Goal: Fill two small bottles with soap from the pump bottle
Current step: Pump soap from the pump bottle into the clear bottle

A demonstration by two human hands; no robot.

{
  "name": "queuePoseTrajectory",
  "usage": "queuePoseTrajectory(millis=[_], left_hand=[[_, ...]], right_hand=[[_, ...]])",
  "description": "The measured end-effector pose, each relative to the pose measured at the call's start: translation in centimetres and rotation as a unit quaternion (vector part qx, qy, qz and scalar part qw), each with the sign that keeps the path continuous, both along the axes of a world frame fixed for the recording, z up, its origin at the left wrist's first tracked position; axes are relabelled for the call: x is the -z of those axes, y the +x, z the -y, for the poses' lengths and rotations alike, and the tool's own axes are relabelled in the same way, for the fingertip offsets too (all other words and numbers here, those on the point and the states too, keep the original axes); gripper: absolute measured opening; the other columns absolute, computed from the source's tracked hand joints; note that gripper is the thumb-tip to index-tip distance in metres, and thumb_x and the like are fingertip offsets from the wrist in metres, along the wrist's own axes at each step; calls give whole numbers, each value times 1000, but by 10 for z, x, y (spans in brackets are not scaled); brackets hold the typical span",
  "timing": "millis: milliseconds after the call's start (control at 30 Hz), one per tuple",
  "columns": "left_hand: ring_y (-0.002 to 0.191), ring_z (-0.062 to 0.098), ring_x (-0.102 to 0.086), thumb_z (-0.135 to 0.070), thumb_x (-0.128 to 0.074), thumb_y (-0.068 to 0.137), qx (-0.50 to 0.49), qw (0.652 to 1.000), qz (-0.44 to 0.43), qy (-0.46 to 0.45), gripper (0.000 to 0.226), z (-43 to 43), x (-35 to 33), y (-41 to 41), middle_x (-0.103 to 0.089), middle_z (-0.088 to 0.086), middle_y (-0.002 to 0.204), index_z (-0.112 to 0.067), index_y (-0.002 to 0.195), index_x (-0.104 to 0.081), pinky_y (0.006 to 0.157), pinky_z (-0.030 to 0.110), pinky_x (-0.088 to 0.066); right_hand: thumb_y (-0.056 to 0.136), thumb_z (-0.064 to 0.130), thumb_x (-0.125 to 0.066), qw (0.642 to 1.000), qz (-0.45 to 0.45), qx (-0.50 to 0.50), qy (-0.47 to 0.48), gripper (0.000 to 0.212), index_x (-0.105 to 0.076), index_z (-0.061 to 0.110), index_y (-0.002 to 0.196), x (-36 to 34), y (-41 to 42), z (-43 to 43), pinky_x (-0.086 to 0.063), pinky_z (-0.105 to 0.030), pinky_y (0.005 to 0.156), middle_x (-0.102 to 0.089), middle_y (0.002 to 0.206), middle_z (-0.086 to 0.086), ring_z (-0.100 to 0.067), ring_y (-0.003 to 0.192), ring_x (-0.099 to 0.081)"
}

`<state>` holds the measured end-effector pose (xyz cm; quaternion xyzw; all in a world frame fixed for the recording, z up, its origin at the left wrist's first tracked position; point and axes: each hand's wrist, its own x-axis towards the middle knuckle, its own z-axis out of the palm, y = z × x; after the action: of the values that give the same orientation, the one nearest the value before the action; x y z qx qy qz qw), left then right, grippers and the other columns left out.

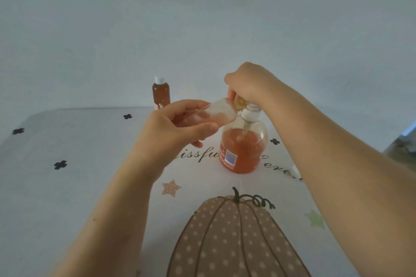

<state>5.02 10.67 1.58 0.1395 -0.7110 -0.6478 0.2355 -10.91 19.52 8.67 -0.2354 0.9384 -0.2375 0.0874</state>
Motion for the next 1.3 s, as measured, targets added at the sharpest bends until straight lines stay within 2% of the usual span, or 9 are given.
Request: queuePoseTrajectory(millis=[267, 367, 433, 600, 667, 767, 933, 1133, 1300], left_hand=[[71, 17, -70, -9, -84, 69, 4, 1000, -19, 19, 39, -4, -2, 2, -76, -2, 93, -21, 105, -74, 68, 31, -59], [70, 9, -70, -4, -82, 71, 16, 999, -36, 33, 37, -9, -4, 2, -77, -6, 86, -20, 103, -72, 63, 24, -57], [70, 8, -70, -3, -82, 71, 14, 998, -41, 36, 37, -10, -4, 2, -77, -7, 86, -21, 102, -72, 62, 23, -57], [70, 12, -70, -8, -84, 69, 3, 999, -35, 32, 37, -8, -3, 2, -76, -2, 92, -23, 101, -74, 64, 24, -57], [72, 14, -71, -9, -84, 69, 0, 999, -28, 28, 38, -7, -2, 2, -76, -2, 93, -23, 102, -74, 65, 26, -58], [71, 19, -71, -13, -86, 67, -6, 1000, -10, 6, 40, -3, 0, 1, -76, -2, 91, -25, 104, -75, 72, 34, -61], [72, 23, -71, -14, -86, 67, -7, 1000, 0, -4, 40, -2, -1, 0, -76, -3, 95, -29, 103, -76, 80, 44, -60], [71, 15, -71, -9, -85, 69, -7, 1000, -17, 13, 40, -6, -3, 3, -77, -4, 94, -26, 103, -74, 68, 29, -59], [72, 10, -71, -8, -85, 69, -4, 999, -33, 22, 39, -10, -4, 3, -77, -2, 93, -25, 103, -74, 63, 25, -56]], right_hand=[[93, 13, -44, 1000, -19, -3, -18, 35, -78, 7, 91, -6, 5, -3, -51, -33, 78, -77, 91, -9, -28, 80, -68], [94, 15, -44, 1000, -19, -10, -4, 36, -76, 10, 80, -16, 10, -5, -54, -37, 87, -77, 90, -10, -32, 90, -72], [93, 14, -45, 1000, -24, -11, 1, 34, -77, 9, 83, -17, 10, -5, -54, -38, 89, -77, 91, -10, -32, 92, -73], [97, 16, -43, 999, -28, -9, -21, 33, -72, 1, 92, -13, 6, -5, -53, -31, 75, -72, 88, -5, -24, 72, -64], [102, 16, -43, 999, -20, -16, -26, 29, -68, 4, 96, -10, 5, -5, -51, -30, 69, -66, 90, -6, -23, 73, -60], [98, 8, -44, 1000, 3, 3, -9, 33, -76, 4, 101, -4, 4, -2, -54, -36, 86, -75, 97, -9, -31, 91, -70], [93, 14, -44, 1000, 0, 13, -13, 34, -77, 7, 94, -1, 2, -2, -53, -36, 86, -75, 83, -6, -27, 79, -67], [92, 17, -43, 1000, -19, 14, -15, 35, -77, 7, 93, -9, 7, -2, -53, -35, 83, -76, 86, -5, -26, 73, -65], [91, 14, -46, 999, -31, 4, -5, 33, -77, 5, 99, -17, 9, -4, -54, -36, 81, -77, 96, -10, -28, 82, -70]])
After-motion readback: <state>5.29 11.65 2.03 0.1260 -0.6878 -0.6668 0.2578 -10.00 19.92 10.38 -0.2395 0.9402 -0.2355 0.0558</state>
